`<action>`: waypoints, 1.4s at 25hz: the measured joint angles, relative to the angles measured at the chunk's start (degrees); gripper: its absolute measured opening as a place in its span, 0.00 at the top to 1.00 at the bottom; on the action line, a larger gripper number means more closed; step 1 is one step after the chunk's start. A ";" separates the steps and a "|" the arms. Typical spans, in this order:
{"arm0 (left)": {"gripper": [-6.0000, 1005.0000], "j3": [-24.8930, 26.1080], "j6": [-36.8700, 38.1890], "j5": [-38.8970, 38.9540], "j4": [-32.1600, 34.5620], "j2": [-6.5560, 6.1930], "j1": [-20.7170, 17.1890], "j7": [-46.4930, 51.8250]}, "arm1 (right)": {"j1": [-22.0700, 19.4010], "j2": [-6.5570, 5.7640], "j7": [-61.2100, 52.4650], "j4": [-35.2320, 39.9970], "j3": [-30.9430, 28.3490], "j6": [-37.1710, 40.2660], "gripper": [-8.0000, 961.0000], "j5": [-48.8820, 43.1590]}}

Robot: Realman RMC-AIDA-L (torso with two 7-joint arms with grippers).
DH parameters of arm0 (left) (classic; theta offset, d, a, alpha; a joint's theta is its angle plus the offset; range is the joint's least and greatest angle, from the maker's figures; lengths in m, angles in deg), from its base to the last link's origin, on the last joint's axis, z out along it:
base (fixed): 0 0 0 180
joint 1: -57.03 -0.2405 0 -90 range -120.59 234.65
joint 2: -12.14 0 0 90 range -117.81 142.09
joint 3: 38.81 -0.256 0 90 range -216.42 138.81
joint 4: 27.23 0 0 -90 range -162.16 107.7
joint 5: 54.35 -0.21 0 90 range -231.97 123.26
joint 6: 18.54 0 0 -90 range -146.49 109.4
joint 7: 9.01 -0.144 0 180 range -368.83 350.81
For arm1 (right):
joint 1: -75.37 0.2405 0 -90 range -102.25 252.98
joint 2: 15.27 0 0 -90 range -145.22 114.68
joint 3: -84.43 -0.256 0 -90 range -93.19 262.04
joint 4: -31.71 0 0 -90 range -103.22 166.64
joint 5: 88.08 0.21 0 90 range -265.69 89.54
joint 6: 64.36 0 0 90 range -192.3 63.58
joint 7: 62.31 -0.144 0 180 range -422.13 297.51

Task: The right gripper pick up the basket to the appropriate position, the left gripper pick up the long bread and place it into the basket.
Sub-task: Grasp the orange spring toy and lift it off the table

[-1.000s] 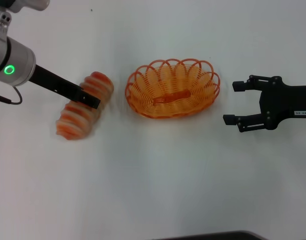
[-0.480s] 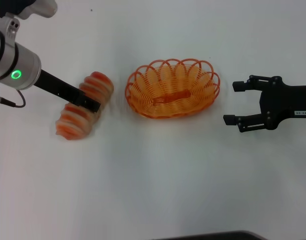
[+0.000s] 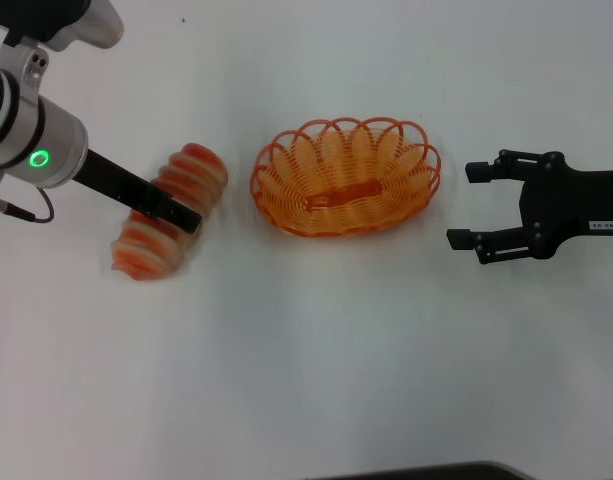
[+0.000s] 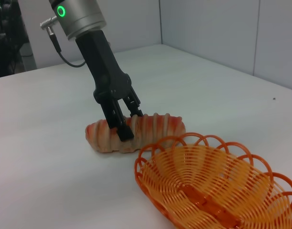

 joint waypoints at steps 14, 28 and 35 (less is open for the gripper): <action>0.31 -1.65 0.53 -0.63 0.62 -0.18 -0.11 0.03 | -0.18 0.01 0.00 0.00 -0.28 0.05 0.01 0.01; 0.40 -1.55 1.15 -0.65 2.75 -0.18 -0.87 0.03 | -0.20 0.09 -0.09 0.00 0.03 0.16 0.01 0.00; 0.48 -1.38 2.59 -0.25 2.98 -0.11 -1.86 0.07 | -0.18 0.10 -0.09 0.00 0.01 0.15 0.01 0.01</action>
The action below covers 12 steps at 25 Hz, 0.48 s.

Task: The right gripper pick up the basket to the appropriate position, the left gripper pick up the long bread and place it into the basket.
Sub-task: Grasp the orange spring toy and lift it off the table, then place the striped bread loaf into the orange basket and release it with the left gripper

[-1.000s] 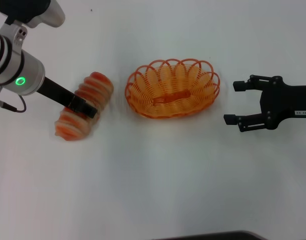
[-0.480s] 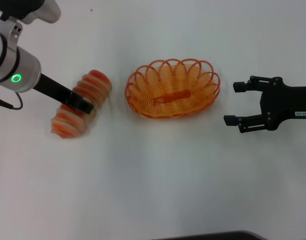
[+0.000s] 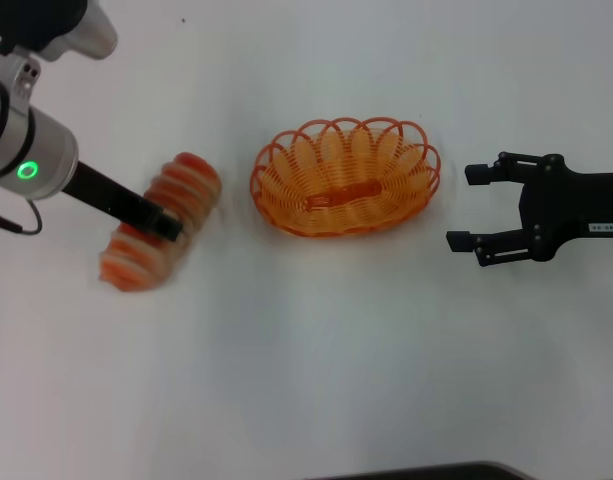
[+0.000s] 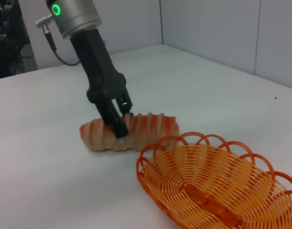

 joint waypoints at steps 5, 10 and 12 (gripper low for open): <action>0.53 1.61 -0.65 0.69 3.09 0.05 -3.62 -0.49 | 0.27 -0.05 0.00 0.00 0.00 -0.08 0.01 0.00; 0.57 2.79 1.68 1.11 9.72 -0.09 -4.12 -1.07 | 0.60 -0.27 0.00 0.00 0.00 -0.02 0.01 0.00; 0.58 2.78 3.63 1.27 11.62 -0.15 -3.32 -2.27 | 0.61 -0.31 0.00 0.00 -0.01 -0.02 0.01 0.00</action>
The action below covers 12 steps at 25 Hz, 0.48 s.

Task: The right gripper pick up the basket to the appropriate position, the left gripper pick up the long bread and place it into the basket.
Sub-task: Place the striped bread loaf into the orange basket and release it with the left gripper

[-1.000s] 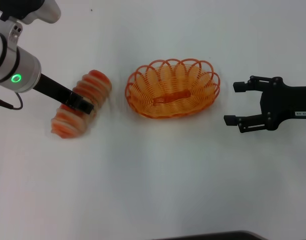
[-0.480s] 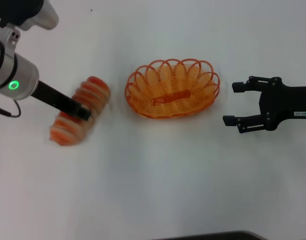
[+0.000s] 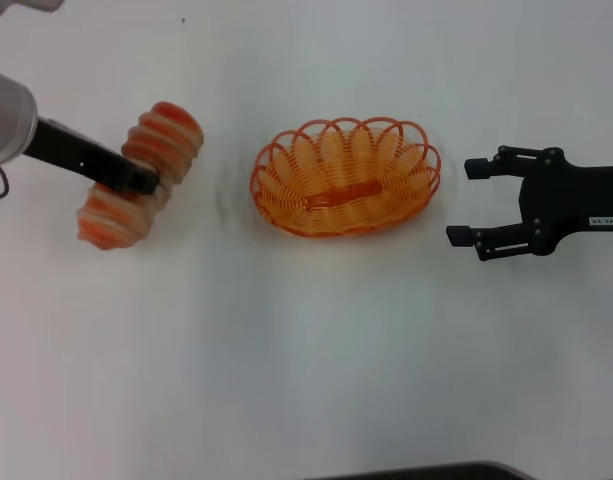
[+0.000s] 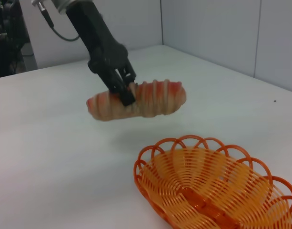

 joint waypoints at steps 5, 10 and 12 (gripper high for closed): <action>0.60 0.10 5.91 0.77 2.82 -0.09 4.75 -5.95 | -0.03 -0.01 0.00 0.00 0.00 0.03 0.01 0.00; 0.62 -1.97 9.01 3.94 2.99 0.23 10.51 -17.47 | -0.37 -0.04 0.14 0.00 0.00 0.16 0.01 0.00; 0.67 -3.84 8.45 5.20 1.74 0.27 12.39 -20.50 | -0.54 -0.04 0.23 0.00 0.00 0.22 0.01 -0.01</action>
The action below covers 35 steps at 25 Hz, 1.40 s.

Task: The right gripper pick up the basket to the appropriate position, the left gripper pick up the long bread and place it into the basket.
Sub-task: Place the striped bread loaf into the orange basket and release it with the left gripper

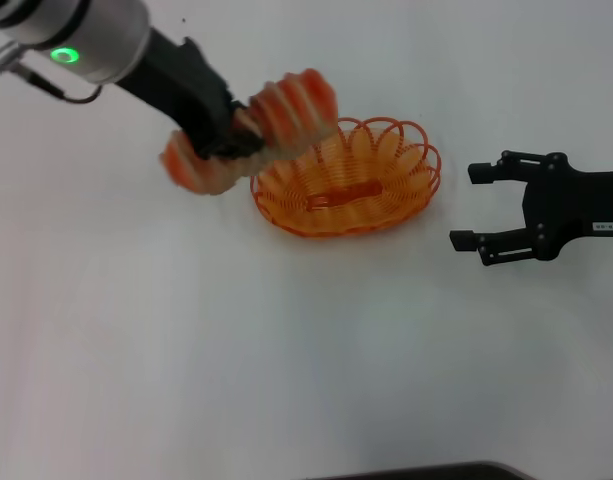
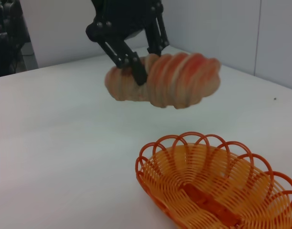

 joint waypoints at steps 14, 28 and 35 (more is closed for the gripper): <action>0.76 -21.41 -24.77 8.00 -15.21 0.38 3.20 -4.33 | 0.06 0.34 -0.04 0.00 0.55 0.08 0.01 0.00; 0.68 -21.63 -28.07 8.06 -14.73 0.43 0.80 -1.33 | 0.34 0.45 -0.19 0.00 0.52 0.06 0.01 0.00; 0.35 -21.39 -28.65 8.19 -14.38 0.43 0.25 -1.23 | 0.37 0.44 -0.23 0.00 0.52 0.06 0.01 0.00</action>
